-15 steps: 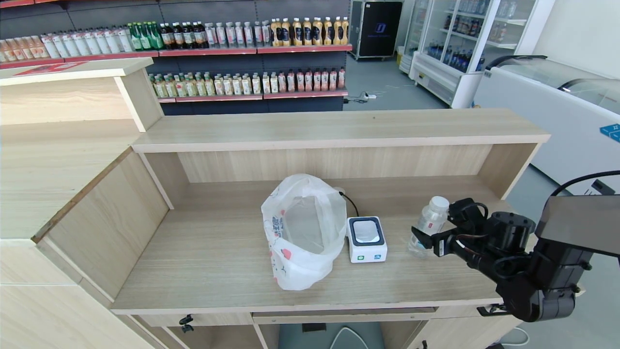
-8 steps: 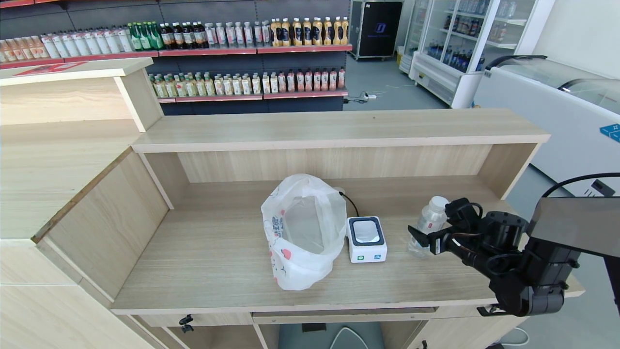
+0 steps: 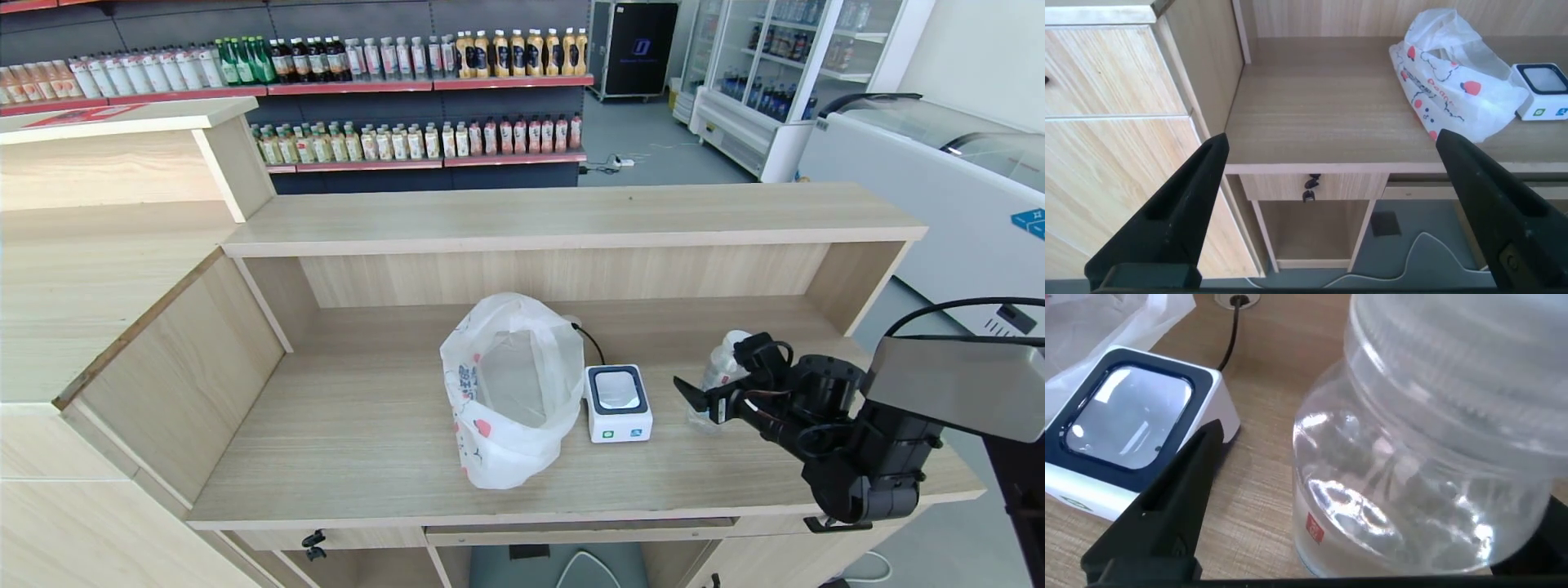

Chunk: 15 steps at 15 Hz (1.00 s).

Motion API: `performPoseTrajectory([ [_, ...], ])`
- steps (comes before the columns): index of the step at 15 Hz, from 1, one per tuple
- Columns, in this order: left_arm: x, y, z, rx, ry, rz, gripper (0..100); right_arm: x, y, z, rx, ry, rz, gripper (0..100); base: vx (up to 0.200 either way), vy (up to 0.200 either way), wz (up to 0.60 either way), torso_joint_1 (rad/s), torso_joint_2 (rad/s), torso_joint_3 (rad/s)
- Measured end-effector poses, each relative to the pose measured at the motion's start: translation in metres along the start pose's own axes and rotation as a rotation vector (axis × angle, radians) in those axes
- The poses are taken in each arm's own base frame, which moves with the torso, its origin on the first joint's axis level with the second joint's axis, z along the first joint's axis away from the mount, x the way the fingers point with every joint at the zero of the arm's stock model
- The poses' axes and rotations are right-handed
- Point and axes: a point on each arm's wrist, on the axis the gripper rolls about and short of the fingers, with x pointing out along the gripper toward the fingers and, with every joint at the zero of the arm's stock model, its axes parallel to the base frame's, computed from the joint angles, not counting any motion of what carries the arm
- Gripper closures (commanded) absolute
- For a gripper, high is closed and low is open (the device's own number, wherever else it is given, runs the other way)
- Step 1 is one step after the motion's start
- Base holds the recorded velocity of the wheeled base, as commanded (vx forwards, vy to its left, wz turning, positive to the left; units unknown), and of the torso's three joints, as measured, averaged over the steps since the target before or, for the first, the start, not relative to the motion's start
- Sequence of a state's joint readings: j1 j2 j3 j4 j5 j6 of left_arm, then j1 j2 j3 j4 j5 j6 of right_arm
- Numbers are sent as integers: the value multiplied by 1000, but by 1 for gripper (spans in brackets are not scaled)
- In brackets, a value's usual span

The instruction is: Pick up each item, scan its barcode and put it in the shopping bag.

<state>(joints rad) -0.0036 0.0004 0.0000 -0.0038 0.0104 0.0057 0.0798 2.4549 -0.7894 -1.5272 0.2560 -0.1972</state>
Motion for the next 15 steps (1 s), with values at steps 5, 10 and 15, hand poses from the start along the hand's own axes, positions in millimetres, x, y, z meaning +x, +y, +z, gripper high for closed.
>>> performPoseTrajectory([
  [5, 0, 0, 0, 0, 0, 0, 0, 16, 4, -1, 10, -38, 44, 100, 0, 0, 0, 0, 0, 0],
  [10, 0, 0, 0, 0, 0, 1, 0, 18, 6, -3, 13, -39, 46, 100, 0, 0, 0, 0, 0, 0],
  [15, 0, 0, 0, 0, 0, 1, 0, 0, -4, 9, 130, -41, 104, 100, 0, 0, 0, 0, 0, 0],
])
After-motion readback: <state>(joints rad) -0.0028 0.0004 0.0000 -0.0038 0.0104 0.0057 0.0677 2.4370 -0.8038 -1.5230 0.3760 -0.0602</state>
